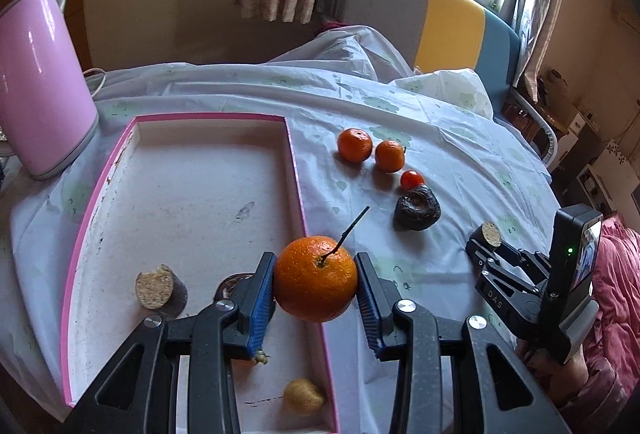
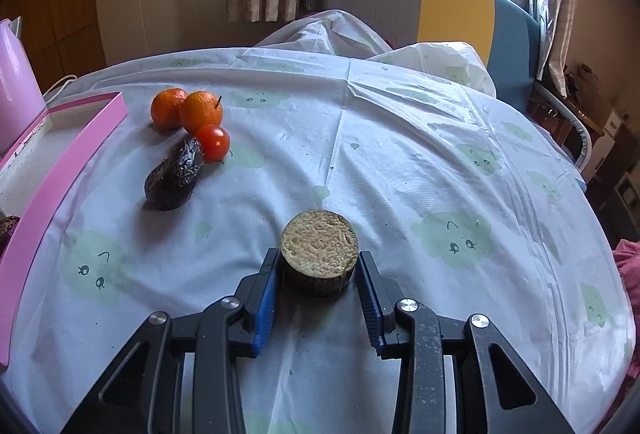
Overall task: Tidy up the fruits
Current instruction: 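Carry the tangerine into the pink tray and open the left tool, then lower the dark slice into the pink tray and open the right tool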
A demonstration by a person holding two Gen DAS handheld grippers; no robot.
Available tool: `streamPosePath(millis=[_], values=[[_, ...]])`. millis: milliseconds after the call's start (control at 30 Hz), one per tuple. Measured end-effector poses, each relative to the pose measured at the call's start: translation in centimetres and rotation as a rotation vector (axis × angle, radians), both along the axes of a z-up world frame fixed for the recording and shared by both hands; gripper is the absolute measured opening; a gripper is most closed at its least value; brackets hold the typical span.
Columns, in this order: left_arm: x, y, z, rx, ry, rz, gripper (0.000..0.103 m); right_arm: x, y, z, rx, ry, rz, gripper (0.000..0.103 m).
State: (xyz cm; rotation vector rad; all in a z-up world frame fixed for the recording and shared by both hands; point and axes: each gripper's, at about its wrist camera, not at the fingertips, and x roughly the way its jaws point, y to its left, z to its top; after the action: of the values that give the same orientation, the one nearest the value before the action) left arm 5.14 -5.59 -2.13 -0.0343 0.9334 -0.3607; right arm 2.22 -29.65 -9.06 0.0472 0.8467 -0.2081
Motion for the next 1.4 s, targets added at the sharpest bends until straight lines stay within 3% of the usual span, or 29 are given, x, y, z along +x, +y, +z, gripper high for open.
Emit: streamPosePath(millis=[433,700,867,933,1067,1400], values=[[2.2,7.9,-0.6,0.015,-0.006,0.186,0.039,0.2,0.8,0.2,-0.051,0.031,-0.016,0.035],[3.5,10.2,-1.5,0.049,0.005,0.262,0.04,0.3,1.2,0.3,-0.073,0.042,-0.016,0.035],[2.8,10.4,-1.5,0.044,0.008,0.27,0.043,0.6,1.2,0.6,-0.064,0.063,-0.039,0.035],[2.4,10.3,-1.3,0.043,-0.001,0.263,0.049,0.5,1.3,0.8,-0.054,0.069,-0.043,0.035],[1.7,10.3,-0.7,0.031,-0.01,0.262,0.049,0.3,1.9,1.2,-0.026,0.072,-0.026,0.035],[-0.5,10.0,1.3,0.057,-0.093,0.258,0.049,0.1,7.6,3.6,0.071,0.021,0.138,0.035]])
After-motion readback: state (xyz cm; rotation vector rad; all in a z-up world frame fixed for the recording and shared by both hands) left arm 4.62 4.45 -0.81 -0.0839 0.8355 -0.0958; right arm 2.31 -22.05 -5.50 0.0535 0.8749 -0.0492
